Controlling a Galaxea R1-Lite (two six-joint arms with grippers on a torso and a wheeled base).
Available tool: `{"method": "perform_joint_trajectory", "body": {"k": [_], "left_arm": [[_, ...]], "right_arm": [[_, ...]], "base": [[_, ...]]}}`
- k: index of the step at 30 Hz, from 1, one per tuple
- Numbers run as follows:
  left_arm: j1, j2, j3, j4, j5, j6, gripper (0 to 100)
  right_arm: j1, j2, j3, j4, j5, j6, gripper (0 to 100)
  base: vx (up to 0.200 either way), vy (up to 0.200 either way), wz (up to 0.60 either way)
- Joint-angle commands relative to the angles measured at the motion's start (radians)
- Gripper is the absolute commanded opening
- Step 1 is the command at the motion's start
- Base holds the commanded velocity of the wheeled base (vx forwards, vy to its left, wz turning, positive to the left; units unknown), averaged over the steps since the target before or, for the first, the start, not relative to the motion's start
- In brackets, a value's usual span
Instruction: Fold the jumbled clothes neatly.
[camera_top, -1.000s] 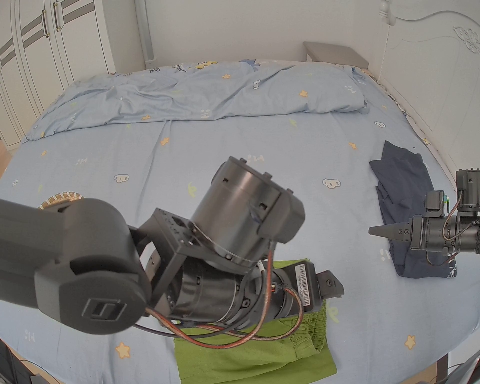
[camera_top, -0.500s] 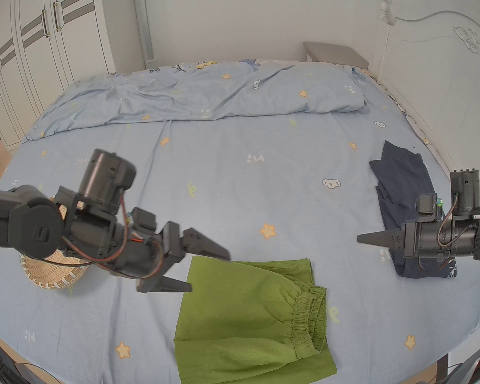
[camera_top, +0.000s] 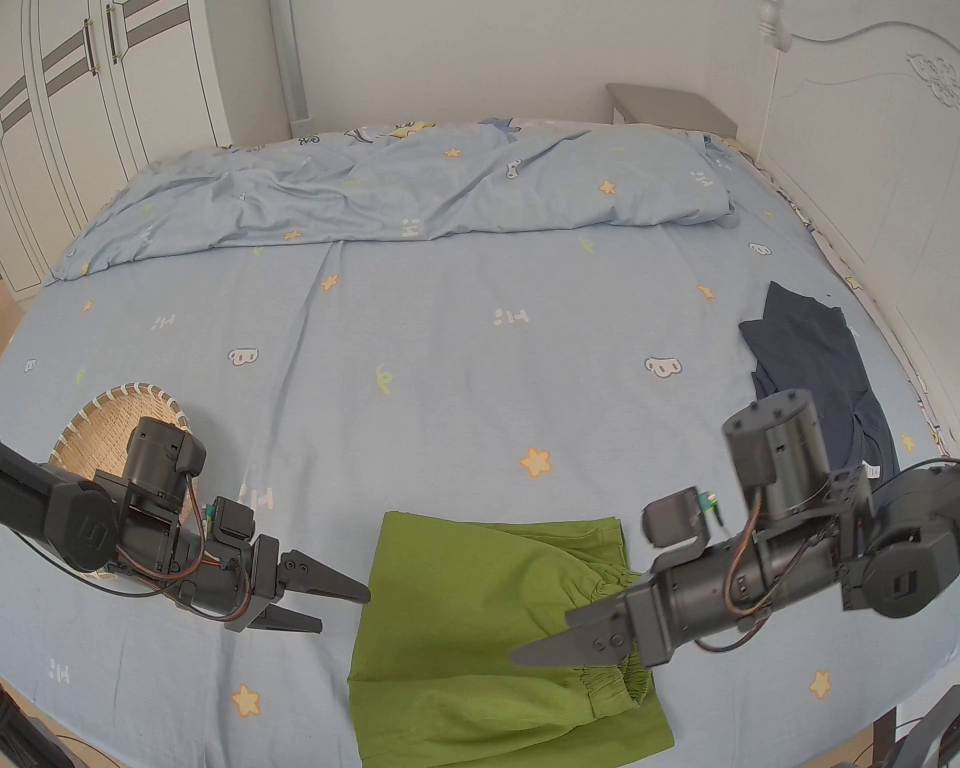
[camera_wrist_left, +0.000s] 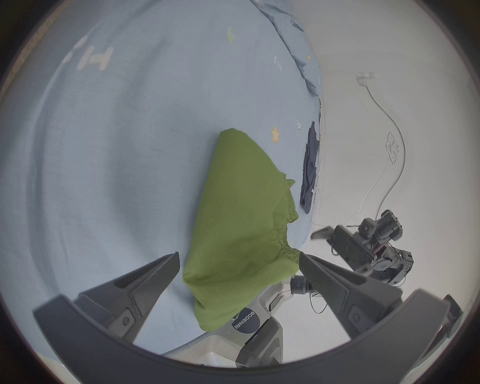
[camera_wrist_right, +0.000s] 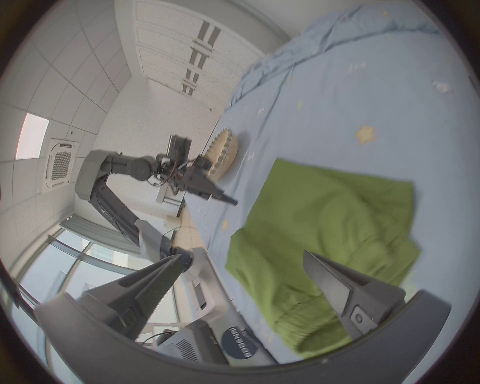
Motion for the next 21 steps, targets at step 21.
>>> {"method": "perform_joint_trajectory", "body": {"k": [21], "left_arm": [[-0.062, 0.162, 0.009, -0.103, 0.003, 0.017, 100]], "right_arm": [[0.083, 0.136, 0.031, 0.222, 0.022, 0.077, 100]], "base": [[0.000, 0.000, 0.00]]}}
